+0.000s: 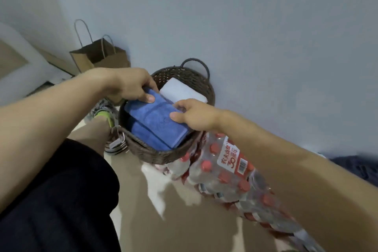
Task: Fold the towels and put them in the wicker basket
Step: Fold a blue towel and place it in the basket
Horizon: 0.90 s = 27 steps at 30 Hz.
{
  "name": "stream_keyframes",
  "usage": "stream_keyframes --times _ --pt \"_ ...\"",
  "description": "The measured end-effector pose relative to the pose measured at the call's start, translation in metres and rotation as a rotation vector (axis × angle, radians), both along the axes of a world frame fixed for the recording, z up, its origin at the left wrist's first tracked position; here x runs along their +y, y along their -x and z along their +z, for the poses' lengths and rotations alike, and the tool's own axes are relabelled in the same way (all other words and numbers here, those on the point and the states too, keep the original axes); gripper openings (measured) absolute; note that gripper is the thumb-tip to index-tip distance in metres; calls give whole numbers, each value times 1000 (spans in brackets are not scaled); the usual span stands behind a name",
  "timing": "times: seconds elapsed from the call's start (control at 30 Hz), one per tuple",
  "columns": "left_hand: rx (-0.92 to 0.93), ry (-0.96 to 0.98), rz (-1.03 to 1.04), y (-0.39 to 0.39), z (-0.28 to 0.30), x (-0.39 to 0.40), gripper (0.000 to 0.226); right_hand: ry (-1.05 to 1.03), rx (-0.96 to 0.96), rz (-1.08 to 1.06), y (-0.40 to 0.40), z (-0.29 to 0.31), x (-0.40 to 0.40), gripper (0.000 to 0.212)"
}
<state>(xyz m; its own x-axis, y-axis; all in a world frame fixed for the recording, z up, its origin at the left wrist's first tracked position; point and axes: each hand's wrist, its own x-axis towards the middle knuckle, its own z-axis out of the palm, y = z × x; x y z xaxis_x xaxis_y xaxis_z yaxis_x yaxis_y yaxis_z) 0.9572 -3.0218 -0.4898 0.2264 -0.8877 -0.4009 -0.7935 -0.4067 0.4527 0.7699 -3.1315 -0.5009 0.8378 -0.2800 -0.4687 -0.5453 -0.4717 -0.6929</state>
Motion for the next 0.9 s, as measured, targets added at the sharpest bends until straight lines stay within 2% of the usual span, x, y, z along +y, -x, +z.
stream_keyframes --times 0.13,0.27,0.33,0.4,0.47,0.53,0.7,0.8,0.9 --pt "-148 -111 -151 2 -28 0 28 -99 187 -8 -16 -18 -2 33" --pt "-206 -73 -173 -5 -41 3 26 -134 276 34 -26 -22 -2 35" --pt "-206 -38 -156 -7 -45 6 26 17 316 126 -31 -18 -1 36" --pt "-209 7 -139 -5 -50 4 25 316 335 205 -35 -12 1 41" --pt "-218 53 -131 -2 -55 1 26 507 222 175 -38 -7 3 46" --pt "-215 87 -118 -2 -56 1 29 475 106 147 -37 -3 3 46" --pt "-305 338 -174 2 -44 4 34 315 70 130 -26 -16 3 57" --pt "-242 180 -227 7 -44 9 30 318 -34 163 -19 -27 7 56" --pt "-134 74 -184 -2 -46 21 42 306 -33 252 -17 -29 6 58"
